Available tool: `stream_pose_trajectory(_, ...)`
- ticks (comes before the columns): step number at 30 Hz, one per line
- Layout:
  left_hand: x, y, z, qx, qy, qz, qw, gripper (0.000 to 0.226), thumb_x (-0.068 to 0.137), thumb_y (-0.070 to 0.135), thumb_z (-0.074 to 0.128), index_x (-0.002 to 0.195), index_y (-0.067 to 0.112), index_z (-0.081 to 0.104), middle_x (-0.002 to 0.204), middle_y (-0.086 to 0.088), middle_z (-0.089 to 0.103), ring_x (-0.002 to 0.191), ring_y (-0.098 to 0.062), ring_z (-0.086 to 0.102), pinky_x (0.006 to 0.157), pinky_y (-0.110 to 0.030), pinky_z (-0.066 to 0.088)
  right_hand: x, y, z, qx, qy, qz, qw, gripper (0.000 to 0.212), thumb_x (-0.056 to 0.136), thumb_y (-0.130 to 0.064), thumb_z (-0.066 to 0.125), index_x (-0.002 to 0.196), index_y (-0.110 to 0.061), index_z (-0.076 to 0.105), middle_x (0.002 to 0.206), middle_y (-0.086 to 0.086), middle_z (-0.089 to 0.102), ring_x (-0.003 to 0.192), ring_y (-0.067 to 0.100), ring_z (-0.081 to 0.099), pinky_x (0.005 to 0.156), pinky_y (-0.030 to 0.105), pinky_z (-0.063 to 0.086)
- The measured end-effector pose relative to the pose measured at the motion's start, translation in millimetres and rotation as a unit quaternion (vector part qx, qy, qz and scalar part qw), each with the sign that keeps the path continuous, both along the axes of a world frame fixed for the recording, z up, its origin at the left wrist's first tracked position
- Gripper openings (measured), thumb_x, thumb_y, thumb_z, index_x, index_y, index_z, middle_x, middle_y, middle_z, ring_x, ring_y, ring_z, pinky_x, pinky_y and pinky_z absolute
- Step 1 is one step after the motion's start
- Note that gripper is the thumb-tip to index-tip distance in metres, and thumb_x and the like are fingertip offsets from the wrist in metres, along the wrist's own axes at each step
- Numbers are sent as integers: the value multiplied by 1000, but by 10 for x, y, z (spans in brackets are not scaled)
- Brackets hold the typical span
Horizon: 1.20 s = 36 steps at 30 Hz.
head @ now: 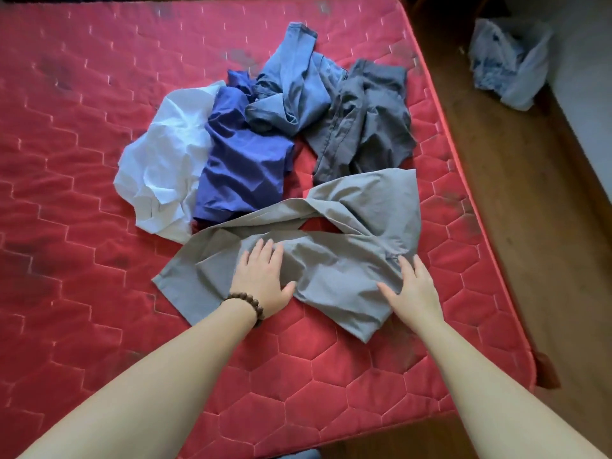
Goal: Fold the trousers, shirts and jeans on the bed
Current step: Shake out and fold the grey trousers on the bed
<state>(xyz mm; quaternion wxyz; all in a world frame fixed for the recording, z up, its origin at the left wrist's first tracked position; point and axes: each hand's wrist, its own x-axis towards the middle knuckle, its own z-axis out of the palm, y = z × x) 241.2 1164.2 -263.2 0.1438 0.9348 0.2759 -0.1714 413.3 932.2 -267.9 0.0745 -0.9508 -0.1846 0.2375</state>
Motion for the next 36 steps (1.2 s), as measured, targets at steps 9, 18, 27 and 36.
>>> stream_pose_trajectory(9, 527, -171, -918, -21, -61, -81, 995, 87, 86, 59, 45, 153, 16, 8, 160, -5, 9, 148, -20, 1, 118, -37, 4, 722, 92, -1120, 123, 62, -283, 949, 116, 74, -50, 76, 153, -14, -2, 158, 18, 10, 144, 32, 19, 114, 40, 21)
stream_pose_trajectory(18, 491, -8, -781, -31, -96, -68, 993, 91, 85, 60, 49, 153, 18, 7, 161, -2, 7, 148, -18, 0, 120, -38, 6, 498, 479, -960, 188, -57, -196, 961, 15, 88, -8, 54, 98, -3, 64, 96, 18, 64, 91, 37, 57, 74, 39, 42)
stream_pose_trajectory(27, 239, 385, -36, -109, -211, -92, 967, 96, 74, 40, 77, 147, 4, 26, 155, -14, 24, 145, -26, 20, 119, -38, 17, -741, 1193, -1, 287, -103, 189, 934, 19, 85, -12, 60, 97, -3, 71, 79, 12, 61, 74, 33, 58, 64, 40, 51)
stream_pose_trajectory(36, -638, 635, -21, -352, -225, 325, 849, 8, 83, 21, 72, 86, 14, 70, 76, 7, 71, 73, -7, 64, 61, -15, 48, -1759, 1504, -24, 270, -97, 402, 870, 21, 80, -7, 68, 100, -12, 70, 80, 2, 61, 73, 24, 56, 64, 33, 47)
